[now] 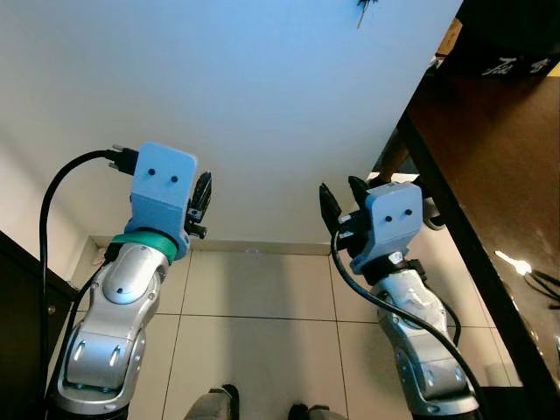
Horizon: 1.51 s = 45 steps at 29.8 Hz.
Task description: Hang keys on a hook
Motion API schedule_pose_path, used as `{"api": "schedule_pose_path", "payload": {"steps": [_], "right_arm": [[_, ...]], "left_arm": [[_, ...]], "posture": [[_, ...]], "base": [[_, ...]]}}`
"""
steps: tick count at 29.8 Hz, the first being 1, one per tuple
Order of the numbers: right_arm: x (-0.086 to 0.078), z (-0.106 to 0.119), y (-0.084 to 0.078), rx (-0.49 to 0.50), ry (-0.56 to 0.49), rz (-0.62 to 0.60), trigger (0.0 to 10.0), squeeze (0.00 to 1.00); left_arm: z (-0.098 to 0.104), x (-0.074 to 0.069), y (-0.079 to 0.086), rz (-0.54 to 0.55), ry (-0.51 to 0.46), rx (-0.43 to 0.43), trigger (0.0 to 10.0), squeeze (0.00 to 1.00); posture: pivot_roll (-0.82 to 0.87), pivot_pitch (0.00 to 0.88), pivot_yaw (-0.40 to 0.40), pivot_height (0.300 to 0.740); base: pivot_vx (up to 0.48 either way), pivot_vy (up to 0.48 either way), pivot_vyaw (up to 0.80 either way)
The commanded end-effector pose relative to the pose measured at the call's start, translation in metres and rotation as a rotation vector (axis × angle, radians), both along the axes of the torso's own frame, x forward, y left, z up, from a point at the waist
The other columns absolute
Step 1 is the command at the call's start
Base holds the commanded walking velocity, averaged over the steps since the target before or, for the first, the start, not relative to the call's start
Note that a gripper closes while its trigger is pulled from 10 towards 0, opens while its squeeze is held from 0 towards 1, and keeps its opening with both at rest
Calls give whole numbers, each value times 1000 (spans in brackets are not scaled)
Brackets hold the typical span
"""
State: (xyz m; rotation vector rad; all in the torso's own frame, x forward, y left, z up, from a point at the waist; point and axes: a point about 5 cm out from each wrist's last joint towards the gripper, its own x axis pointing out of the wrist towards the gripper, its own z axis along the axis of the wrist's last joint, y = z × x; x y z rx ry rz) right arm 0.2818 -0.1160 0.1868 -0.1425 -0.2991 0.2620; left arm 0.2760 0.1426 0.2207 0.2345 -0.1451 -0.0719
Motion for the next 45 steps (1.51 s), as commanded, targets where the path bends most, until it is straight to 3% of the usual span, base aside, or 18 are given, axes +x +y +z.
{"api": "schedule_pose_path", "payload": {"steps": [1,22,25,45], "right_arm": [[-1,-5,-2,3,18,-4,10000,0],[0,-5,-2,7,22,4,10000,0],[1,-6,-1,29,41,9,10000,0],[1,-6,0,37,50,13,10000,0]], "left_arm": [[-5,-1,-1,-6,15,9,10000,0],[-6,-2,-1,-4,16,12,10000,0],[-9,0,3,19,58,-54,10000,0],[-8,0,2,17,52,-39,10000,0]], "posture": [[116,99,67,740],[118,100,64,740],[120,99,63,740],[122,99,65,740]], "base": [[0,0,0],[0,0,0],[0,0,-583],[0,0,-800]]}}
